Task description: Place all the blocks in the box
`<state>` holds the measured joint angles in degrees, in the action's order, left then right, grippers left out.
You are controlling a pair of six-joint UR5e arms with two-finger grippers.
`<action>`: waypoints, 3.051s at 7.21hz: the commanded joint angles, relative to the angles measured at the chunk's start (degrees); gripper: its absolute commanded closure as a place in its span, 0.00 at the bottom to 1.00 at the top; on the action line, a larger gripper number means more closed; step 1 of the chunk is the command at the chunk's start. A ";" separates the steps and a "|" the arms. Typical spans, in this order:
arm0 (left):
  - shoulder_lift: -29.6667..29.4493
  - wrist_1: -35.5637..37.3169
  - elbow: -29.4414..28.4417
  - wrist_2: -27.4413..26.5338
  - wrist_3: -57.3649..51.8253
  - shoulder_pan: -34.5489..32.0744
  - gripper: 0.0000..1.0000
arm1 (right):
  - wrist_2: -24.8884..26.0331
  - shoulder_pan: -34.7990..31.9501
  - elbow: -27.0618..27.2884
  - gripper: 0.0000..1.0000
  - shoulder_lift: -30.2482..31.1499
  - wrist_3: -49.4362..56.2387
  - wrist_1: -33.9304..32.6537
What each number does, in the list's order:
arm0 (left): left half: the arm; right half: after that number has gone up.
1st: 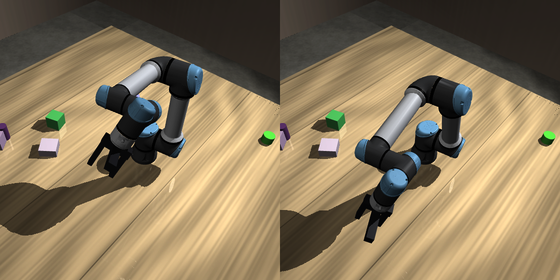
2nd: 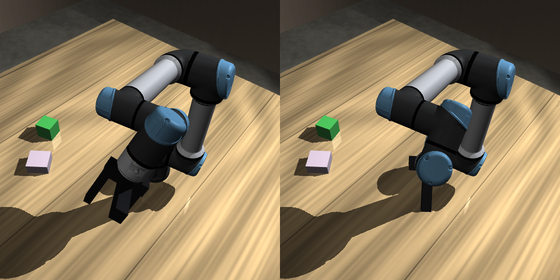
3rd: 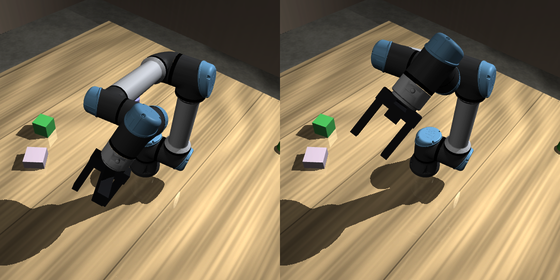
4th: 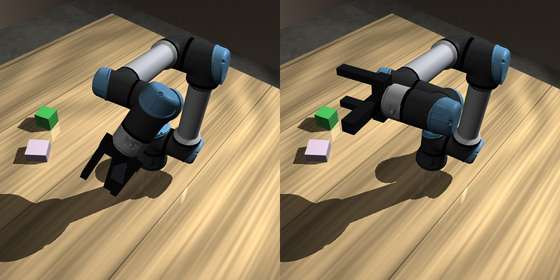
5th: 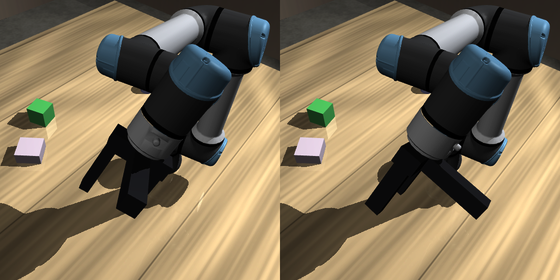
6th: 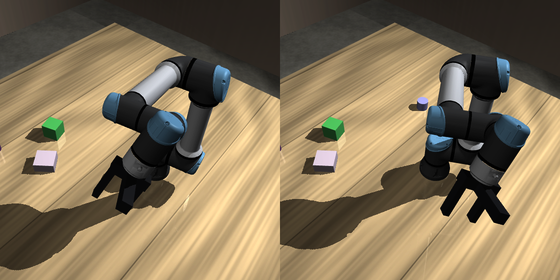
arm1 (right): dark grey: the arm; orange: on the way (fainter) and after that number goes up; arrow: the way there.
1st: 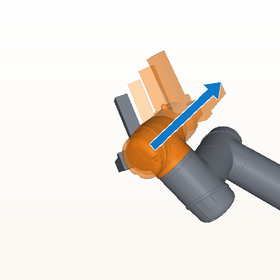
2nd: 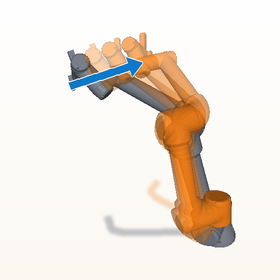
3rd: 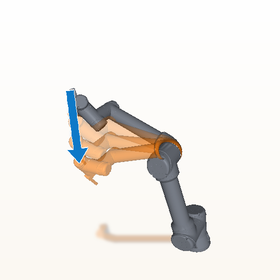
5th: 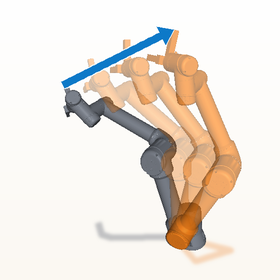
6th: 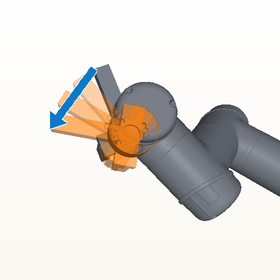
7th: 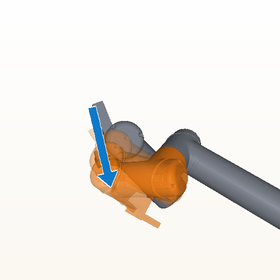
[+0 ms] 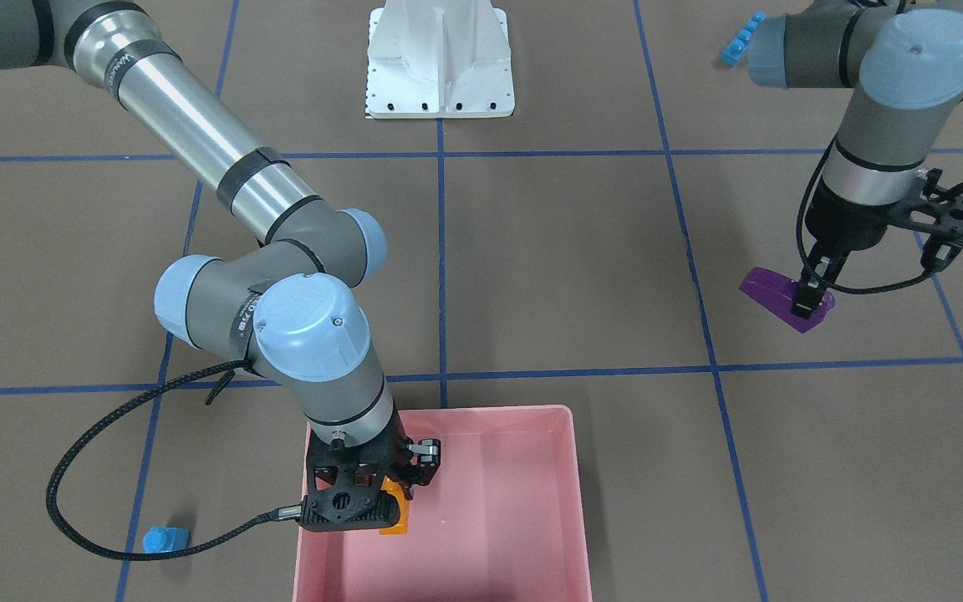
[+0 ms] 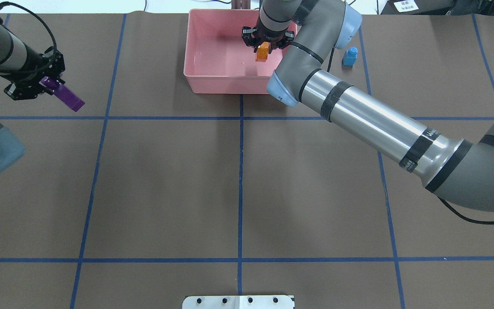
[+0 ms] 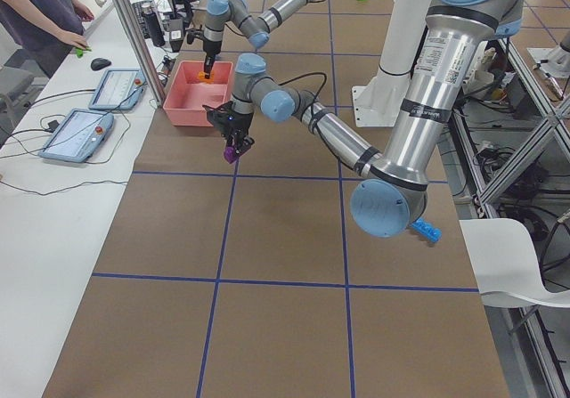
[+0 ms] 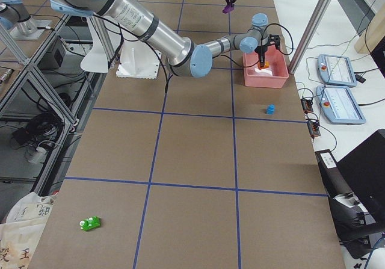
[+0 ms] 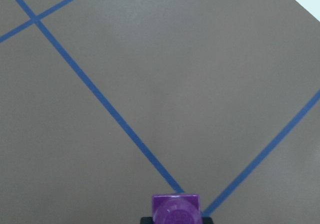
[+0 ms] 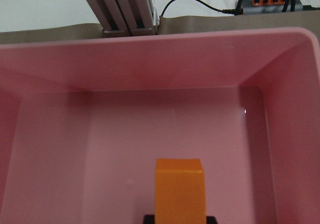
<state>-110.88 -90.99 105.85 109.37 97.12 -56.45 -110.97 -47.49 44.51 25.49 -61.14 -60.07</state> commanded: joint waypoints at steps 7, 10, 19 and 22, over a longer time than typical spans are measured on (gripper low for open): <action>-33.07 -13.86 -28.78 3.31 17.64 1.77 1.00 | -12.34 -12.87 11.30 0.01 0.41 20.92 -28.09; -41.07 -21.42 -42.80 -3.44 21.09 5.90 1.00 | -11.02 -14.29 10.87 0.01 8.76 25.02 -18.18; -44.78 -23.53 -54.79 -12.96 18.11 11.19 0.30 | -4.26 -9.55 1.57 0.01 13.71 25.02 -6.67; -44.78 -23.09 -54.70 -12.96 14.77 11.89 0.01 | -2.67 -9.46 -1.88 0.07 13.18 24.93 -2.51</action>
<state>-155.68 -114.22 51.10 96.42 112.47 -44.76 -114.31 -57.02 43.24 38.88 -36.18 -63.30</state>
